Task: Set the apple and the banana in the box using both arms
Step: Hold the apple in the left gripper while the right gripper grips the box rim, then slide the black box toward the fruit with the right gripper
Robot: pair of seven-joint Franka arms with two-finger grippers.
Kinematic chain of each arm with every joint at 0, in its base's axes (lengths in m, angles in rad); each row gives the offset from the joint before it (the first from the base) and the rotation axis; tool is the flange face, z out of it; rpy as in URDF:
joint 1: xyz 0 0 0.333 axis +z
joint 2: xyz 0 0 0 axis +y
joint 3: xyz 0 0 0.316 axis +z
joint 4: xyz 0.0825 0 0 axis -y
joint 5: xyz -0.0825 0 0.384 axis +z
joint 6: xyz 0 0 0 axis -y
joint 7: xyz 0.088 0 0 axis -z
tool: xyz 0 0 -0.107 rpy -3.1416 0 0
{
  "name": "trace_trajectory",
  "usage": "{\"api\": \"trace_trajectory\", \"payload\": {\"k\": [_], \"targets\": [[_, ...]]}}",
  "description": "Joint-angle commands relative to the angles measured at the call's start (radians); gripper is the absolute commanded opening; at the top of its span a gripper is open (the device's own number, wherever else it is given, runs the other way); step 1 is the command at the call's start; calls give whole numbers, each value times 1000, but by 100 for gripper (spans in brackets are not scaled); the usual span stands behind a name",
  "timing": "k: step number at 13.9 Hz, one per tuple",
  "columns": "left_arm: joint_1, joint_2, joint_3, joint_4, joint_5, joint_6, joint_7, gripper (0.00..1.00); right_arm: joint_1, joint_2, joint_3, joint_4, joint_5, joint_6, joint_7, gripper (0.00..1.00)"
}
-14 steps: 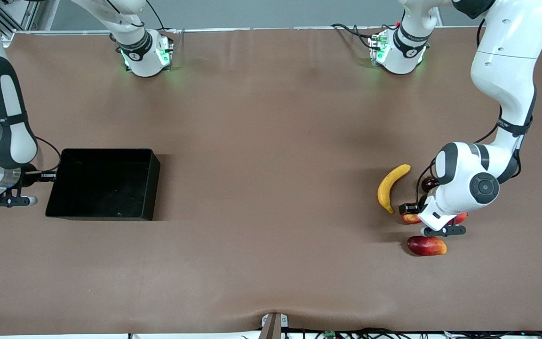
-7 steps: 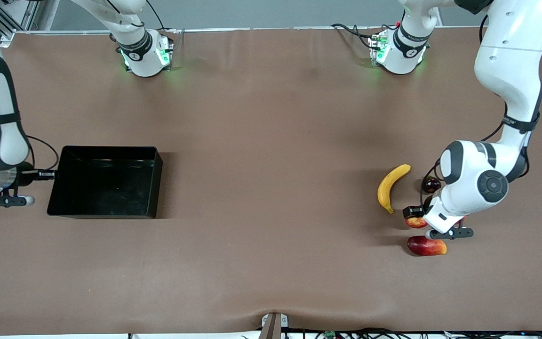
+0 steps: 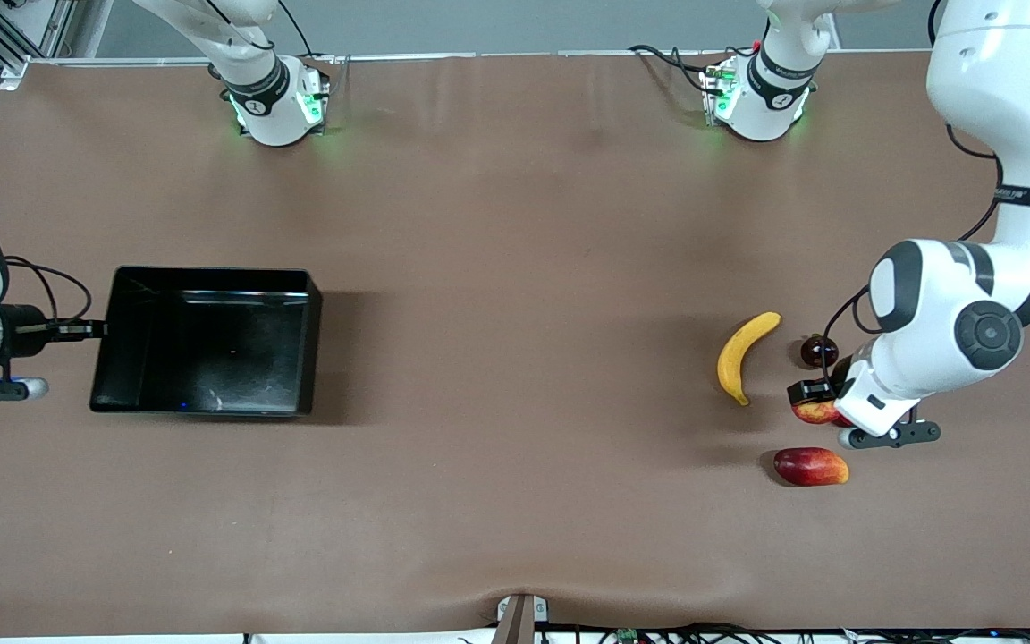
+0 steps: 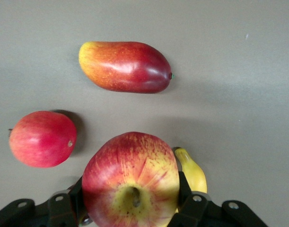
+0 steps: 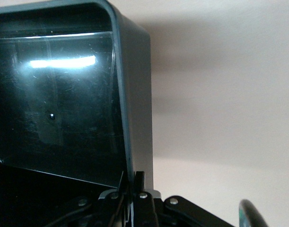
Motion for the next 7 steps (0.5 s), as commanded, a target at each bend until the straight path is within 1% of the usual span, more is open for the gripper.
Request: {"api": "trace_trajectory", "payload": {"k": [1, 3, 5, 7], "targets": [[8, -44, -1, -8, -10, -38, -7, 0, 86, -23, -1, 6, 59, -53, 93, 0], [8, -53, -2, -6, -10, -73, -16, 0, 167, -26, 0, 3, 79, -52, 134, 0], [5, -67, -4, -6, -10, -106, -50, 0, 250, -28, 0, 4, 128, -42, 229, 0], [-3, -82, -12, -5, -10, -117, -82, 0, 353, -26, -1, 9, 149, -19, 335, 0]]}}
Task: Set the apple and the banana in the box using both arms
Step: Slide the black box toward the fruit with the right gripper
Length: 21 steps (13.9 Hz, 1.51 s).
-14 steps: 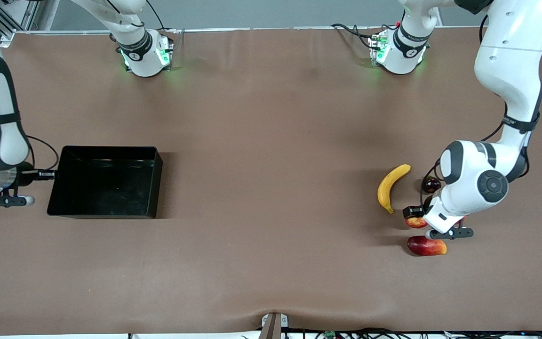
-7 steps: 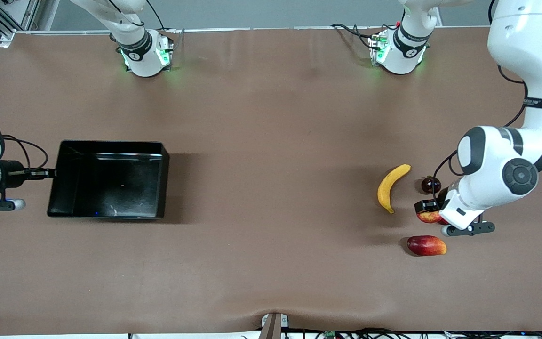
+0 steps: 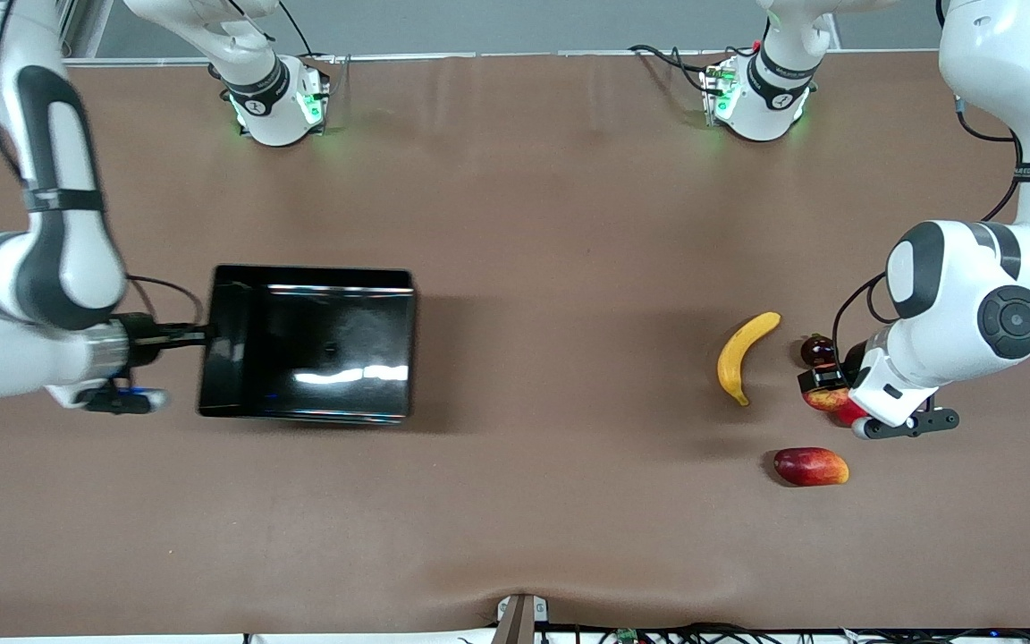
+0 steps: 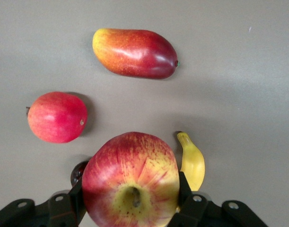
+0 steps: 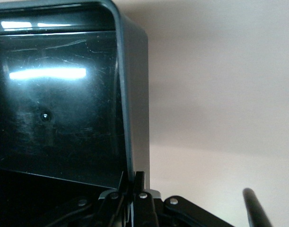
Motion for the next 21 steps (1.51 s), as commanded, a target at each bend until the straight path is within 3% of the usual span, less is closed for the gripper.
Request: {"api": "trace_trajectory", "payload": {"k": [1, 8, 11, 14, 15, 16, 17, 19, 21], "targets": [[-5, -42, -34, -5, -12, -30, -53, 0, 112, -23, -10, -3, 57, 21, 119, 0], [-5, -128, -200, 12, -12, -110, -311, 0, 440, 10, -10, -53, 128, 263, 365, 0], [-8, -125, -272, 12, -10, -119, -463, 0, 549, 49, -10, -104, 128, 435, 437, 0], [-45, -107, -306, 16, -6, -110, -563, 0, 607, 123, -8, -102, 129, 503, 508, 0], [-75, -90, -305, 18, 1, -108, -605, 0, 617, 137, -8, -101, 129, 506, 509, 5], [-108, -72, -303, 18, 7, -101, -654, 0, 615, 140, -10, -101, 131, 506, 511, 79], [-137, -53, -302, 18, 16, -99, -688, 0, 604, 137, -12, -92, 130, 497, 519, 100], [-171, -24, -305, 15, 50, -99, -727, 0, 582, 123, -19, -49, 122, 465, 514, 100], [-214, 11, -302, 13, 62, -84, -761, 0, 505, 97, -22, 49, 120, 291, 514, 100]]}}
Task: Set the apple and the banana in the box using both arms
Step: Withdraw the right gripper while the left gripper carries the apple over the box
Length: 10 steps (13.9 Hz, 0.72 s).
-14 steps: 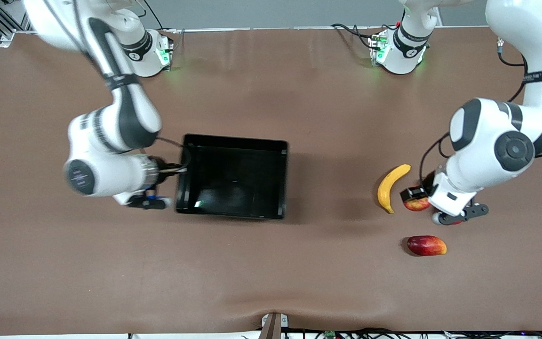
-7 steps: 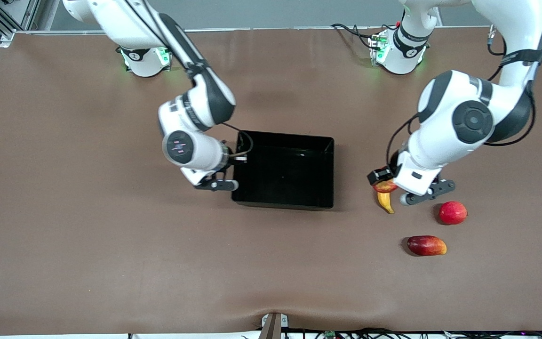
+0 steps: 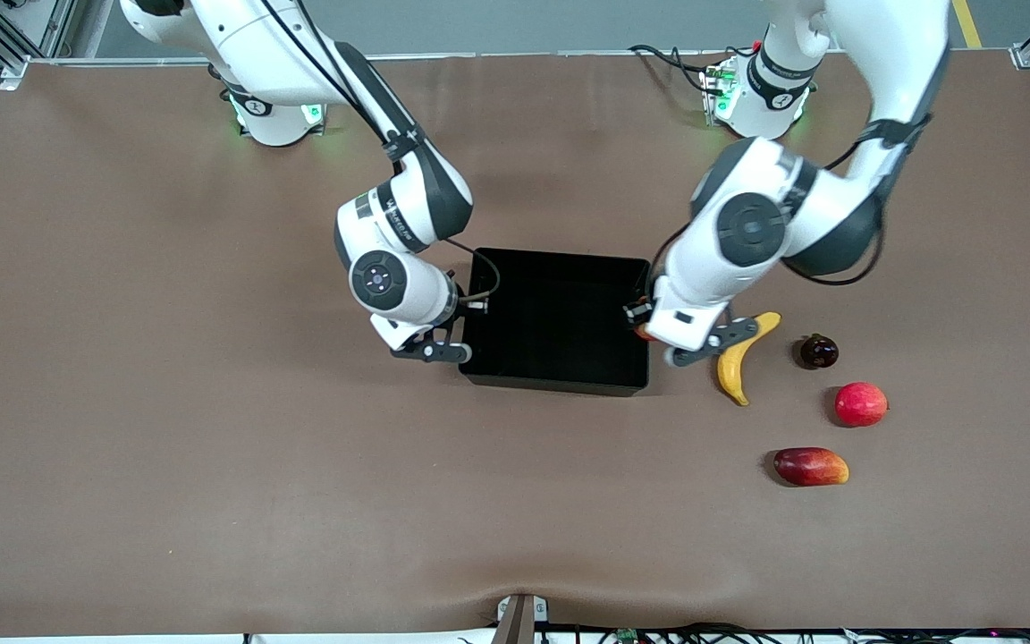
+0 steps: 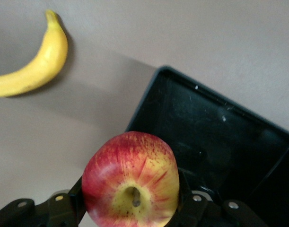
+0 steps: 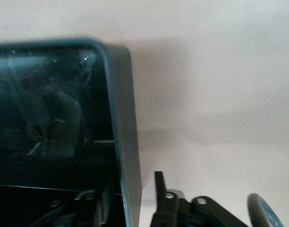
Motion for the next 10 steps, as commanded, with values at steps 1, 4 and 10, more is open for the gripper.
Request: {"api": "trace_trajectory", "payload": {"k": [1, 4, 10], "targets": [[-42, 45, 1, -3, 39, 57, -54, 0, -112, -29, 5, 165, 12, -258, 12, 100], [-97, 135, 0, -6, 126, 132, -159, 0, -166, -31, -33, 335, -51, -460, 9, 100], [-134, 256, 1, -28, 189, 237, -252, 0, -287, -104, -79, 505, -206, -673, -24, 100]]}}
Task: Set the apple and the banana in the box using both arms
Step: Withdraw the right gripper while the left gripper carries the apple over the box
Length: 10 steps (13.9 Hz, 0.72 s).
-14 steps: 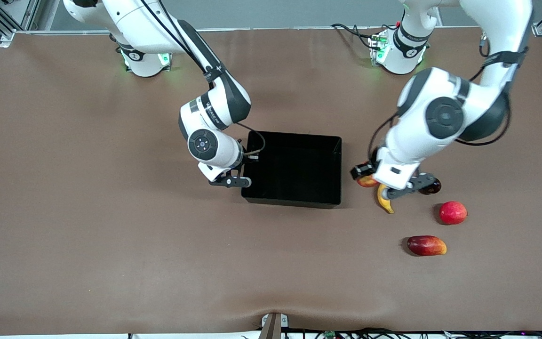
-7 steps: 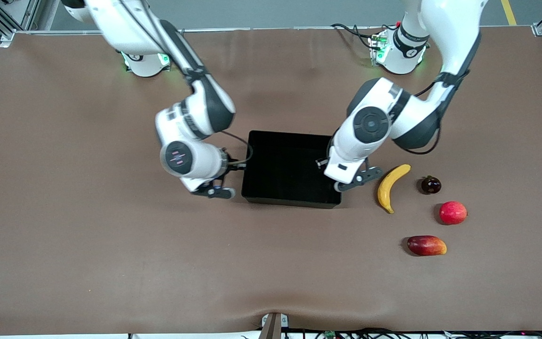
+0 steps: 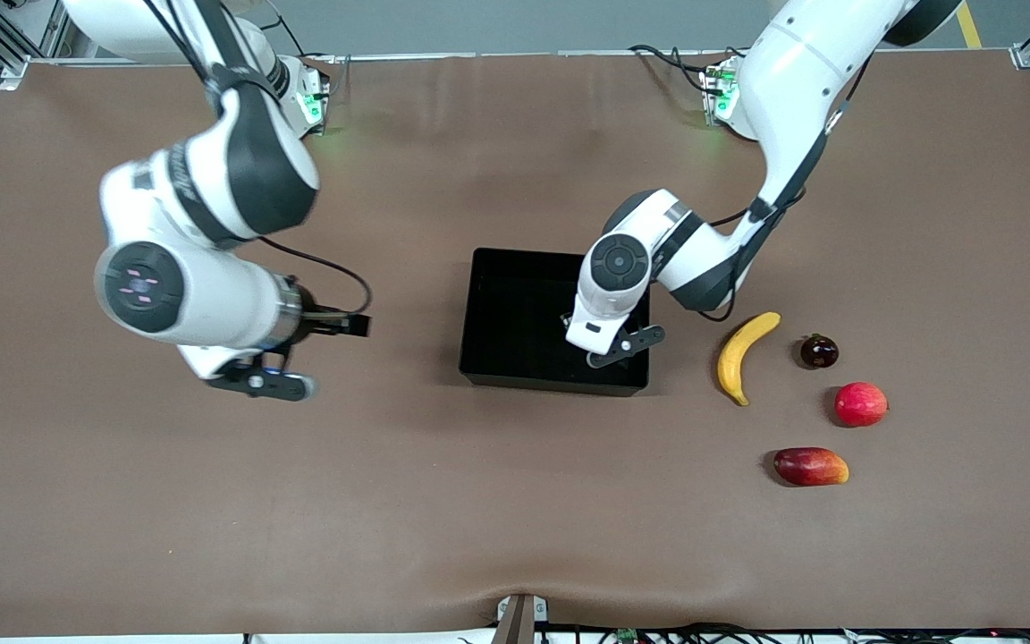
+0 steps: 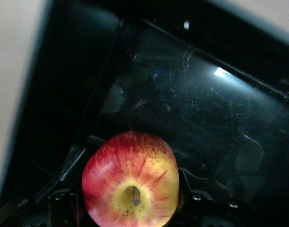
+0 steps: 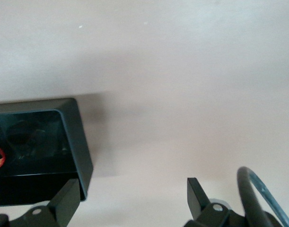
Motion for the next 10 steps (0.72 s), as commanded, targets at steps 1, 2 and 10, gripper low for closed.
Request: {"api": "trace_trajectory", "payload": {"k": [1, 2, 10], "targets": [[-6, 11, 2, -20, 29, 44, -60, 0, -106, -70, -6, 31, -21, -86, -47, 100], [-6, 11, 2, -28, 29, 44, -62, 12, -150, -117, -7, 30, -30, -107, -111, 100], [34, -245, -8, -24, -1, -192, -42, 100, -306, -484, -1, -252, -246, -89, -459, 100]]}}
